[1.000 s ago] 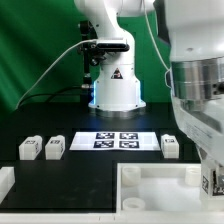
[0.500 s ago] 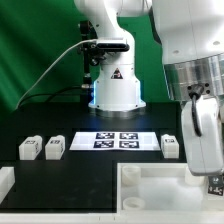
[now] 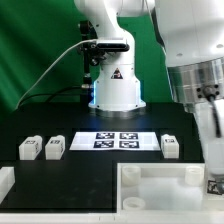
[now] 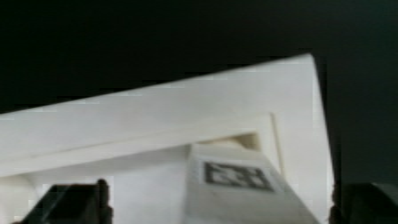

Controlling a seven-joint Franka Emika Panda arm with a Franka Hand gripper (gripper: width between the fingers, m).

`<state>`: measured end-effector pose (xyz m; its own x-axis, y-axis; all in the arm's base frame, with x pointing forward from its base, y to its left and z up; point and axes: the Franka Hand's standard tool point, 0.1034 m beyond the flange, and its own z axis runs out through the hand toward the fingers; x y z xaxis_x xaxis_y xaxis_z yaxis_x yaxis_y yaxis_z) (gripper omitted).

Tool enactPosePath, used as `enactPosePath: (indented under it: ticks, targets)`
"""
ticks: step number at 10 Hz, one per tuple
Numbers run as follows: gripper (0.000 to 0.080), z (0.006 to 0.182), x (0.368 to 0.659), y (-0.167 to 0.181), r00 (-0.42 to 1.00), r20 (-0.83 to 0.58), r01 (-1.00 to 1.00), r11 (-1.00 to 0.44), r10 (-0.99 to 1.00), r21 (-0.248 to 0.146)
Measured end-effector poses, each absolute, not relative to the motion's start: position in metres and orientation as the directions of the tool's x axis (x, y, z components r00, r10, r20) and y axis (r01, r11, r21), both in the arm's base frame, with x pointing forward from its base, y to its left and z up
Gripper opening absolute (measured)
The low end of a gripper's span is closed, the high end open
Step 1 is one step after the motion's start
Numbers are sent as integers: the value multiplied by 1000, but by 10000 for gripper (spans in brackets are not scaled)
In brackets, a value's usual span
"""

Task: Assemble one leg

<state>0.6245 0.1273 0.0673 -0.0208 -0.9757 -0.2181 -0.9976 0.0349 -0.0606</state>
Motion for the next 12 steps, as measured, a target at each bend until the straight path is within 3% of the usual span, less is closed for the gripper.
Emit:
enactPosePath:
  ticks: [4, 5, 6, 7, 9, 11, 12]
  targets:
    - [649, 67, 624, 123, 417, -162, -907, -398, -894, -138]
    - [649, 69, 624, 118, 591, -123, -806, -584, -797, -91]
    - [649, 71, 632, 116, 755, -68, -656, -750, -652, -89]
    - [649, 69, 633, 117, 825, -48, -565, -819, -563, -96]
    - [649, 69, 633, 117, 787, -53, -617, -782, -615, -92]
    - [372, 69, 632, 119, 669, -75, -743, -663, -739, -88]
    - [372, 69, 632, 119, 603, -83, -798, -597, -794, -82]
